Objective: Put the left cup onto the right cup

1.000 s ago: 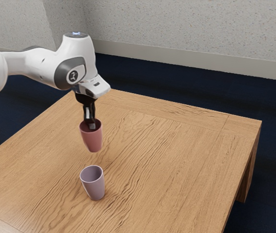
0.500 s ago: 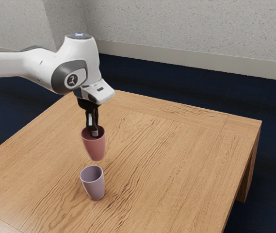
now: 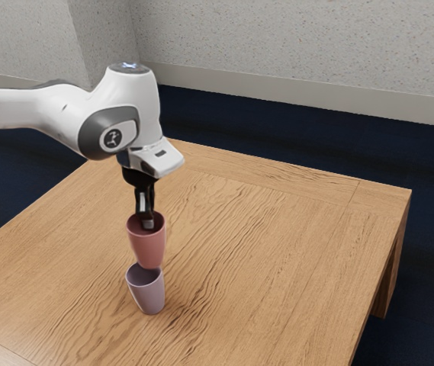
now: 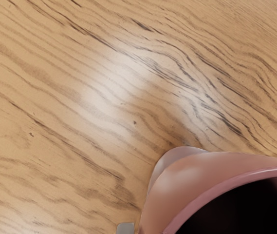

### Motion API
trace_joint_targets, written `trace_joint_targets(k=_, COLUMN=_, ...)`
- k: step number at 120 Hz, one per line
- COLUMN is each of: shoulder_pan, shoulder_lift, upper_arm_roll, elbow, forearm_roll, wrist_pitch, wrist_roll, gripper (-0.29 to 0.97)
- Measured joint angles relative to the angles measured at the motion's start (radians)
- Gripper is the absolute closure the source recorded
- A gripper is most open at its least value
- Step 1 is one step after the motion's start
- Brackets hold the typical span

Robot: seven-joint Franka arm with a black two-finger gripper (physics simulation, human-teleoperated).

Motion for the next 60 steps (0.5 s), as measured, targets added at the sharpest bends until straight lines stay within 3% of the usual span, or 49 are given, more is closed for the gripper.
trace_joint_targets(k=28, shoulder_pan=0.031, shoulder_lift=-0.004, upper_arm_roll=0.001, elbow=0.000, forearm_roll=0.009, wrist_pitch=-0.011, wrist_roll=-0.018, gripper=0.79)
trace_joint_targets(k=60, shoulder_pan=-0.044, shoulder_lift=-0.015, upper_arm_roll=0.001, elbow=0.001, forearm_roll=0.044, wrist_pitch=-0.034, wrist_roll=-0.049, gripper=0.79)
